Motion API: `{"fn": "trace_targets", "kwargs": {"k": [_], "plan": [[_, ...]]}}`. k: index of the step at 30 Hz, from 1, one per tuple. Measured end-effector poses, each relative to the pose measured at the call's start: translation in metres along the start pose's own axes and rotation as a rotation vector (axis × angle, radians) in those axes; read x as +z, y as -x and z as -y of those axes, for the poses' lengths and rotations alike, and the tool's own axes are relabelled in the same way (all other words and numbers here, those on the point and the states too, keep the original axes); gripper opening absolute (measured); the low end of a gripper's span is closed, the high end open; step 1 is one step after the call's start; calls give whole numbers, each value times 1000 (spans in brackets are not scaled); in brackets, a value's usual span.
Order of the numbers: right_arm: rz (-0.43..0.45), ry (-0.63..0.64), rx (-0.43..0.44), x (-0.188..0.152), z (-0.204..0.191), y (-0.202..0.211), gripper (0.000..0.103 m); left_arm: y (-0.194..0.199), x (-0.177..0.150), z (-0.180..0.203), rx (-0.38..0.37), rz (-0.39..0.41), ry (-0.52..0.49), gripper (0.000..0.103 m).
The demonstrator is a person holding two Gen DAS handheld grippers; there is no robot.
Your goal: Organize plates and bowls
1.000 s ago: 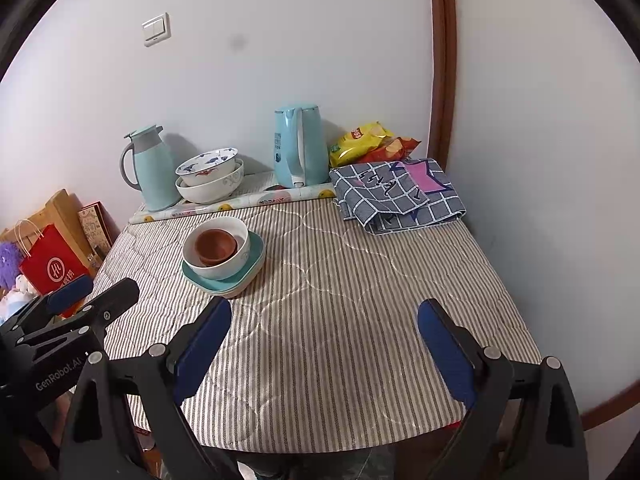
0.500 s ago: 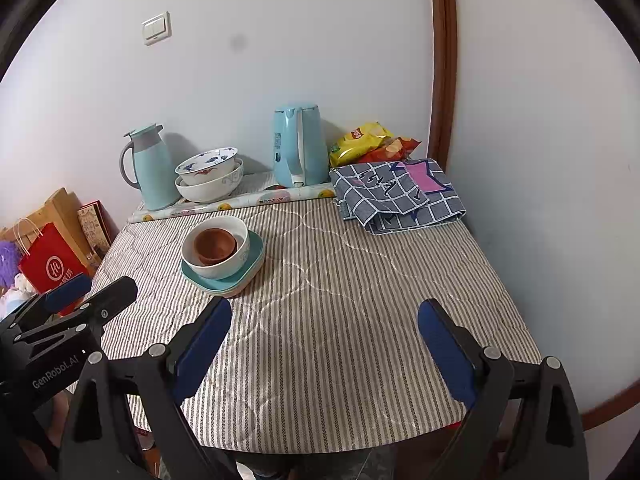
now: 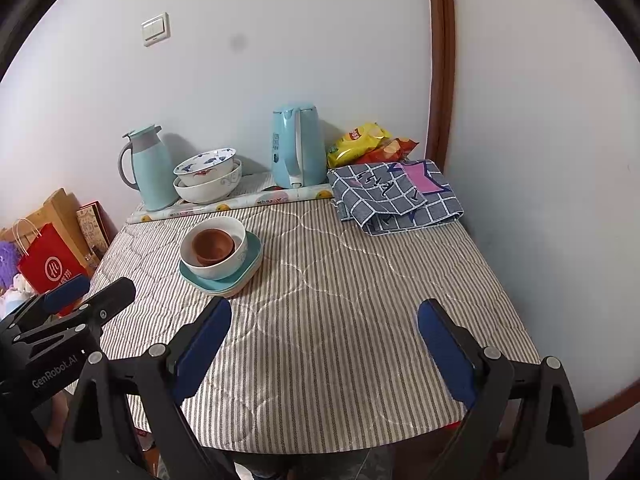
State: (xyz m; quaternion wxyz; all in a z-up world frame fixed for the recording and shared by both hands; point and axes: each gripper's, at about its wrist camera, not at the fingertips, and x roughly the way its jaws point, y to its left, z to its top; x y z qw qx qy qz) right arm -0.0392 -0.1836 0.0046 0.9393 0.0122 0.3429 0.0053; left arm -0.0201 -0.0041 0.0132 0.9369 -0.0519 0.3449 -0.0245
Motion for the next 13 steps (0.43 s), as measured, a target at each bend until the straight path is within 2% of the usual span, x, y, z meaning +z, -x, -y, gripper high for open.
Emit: {"fn": "trace_targets", "kwargs": {"k": [13], "plan": [[-9, -5, -1, 2, 1, -8, 94, -2, 2, -1, 9, -9, -3, 80]]}}
